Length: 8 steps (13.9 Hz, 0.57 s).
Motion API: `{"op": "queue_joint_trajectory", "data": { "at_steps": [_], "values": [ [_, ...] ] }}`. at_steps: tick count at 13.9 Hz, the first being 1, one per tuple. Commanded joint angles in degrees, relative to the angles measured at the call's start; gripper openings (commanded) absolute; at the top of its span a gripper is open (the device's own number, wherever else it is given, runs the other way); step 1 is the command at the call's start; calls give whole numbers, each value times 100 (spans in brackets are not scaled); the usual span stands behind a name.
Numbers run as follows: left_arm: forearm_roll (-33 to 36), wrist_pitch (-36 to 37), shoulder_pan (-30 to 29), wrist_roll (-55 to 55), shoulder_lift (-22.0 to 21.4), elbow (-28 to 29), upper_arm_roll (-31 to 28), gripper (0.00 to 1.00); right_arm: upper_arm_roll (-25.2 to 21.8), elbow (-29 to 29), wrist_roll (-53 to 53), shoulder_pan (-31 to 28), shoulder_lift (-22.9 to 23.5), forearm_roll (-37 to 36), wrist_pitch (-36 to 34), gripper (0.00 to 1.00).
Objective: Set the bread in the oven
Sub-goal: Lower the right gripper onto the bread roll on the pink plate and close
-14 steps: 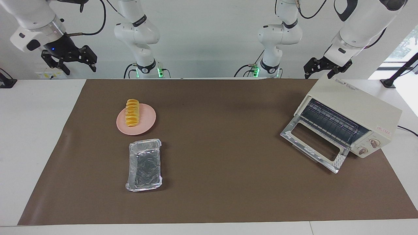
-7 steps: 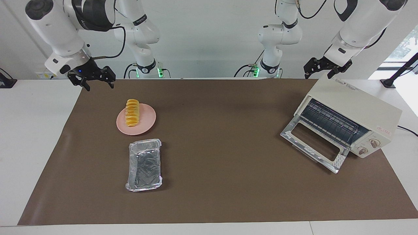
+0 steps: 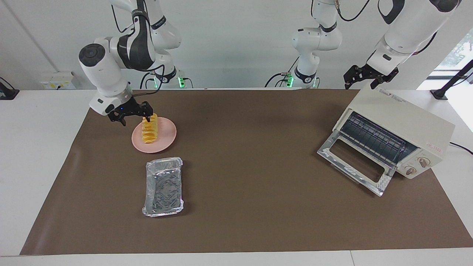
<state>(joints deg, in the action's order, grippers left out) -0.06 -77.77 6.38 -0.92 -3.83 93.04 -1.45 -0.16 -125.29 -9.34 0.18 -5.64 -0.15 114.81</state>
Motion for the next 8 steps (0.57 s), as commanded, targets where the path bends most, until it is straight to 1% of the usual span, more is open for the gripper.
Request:
{"op": "queue_joint_trajectory", "data": {
  "at_steps": [1, 2, 4, 6, 8],
  "values": [
    [-38, -80, -49, 31, -118, 109, 4, 100, 8, -512, 125, 69, 98, 15, 837, 100],
    [-38, -80, -49, 31, -118, 109, 4, 100, -1, -636, 64, 70, 212, 24, 1102, 100],
    [-38, -80, -49, 31, -118, 109, 4, 100, -1, -742, -242, 69, 397, 15, 1350, 100],
    [-38, -80, -49, 31, -118, 109, 4, 100, -1, -970, -664, 8, 389, 15, 1719, 100],
    [-38, -80, -49, 31, -118, 109, 4, 100, -1, -1137, -938, -18, 380, 24, 1764, 100]
  ]
}}
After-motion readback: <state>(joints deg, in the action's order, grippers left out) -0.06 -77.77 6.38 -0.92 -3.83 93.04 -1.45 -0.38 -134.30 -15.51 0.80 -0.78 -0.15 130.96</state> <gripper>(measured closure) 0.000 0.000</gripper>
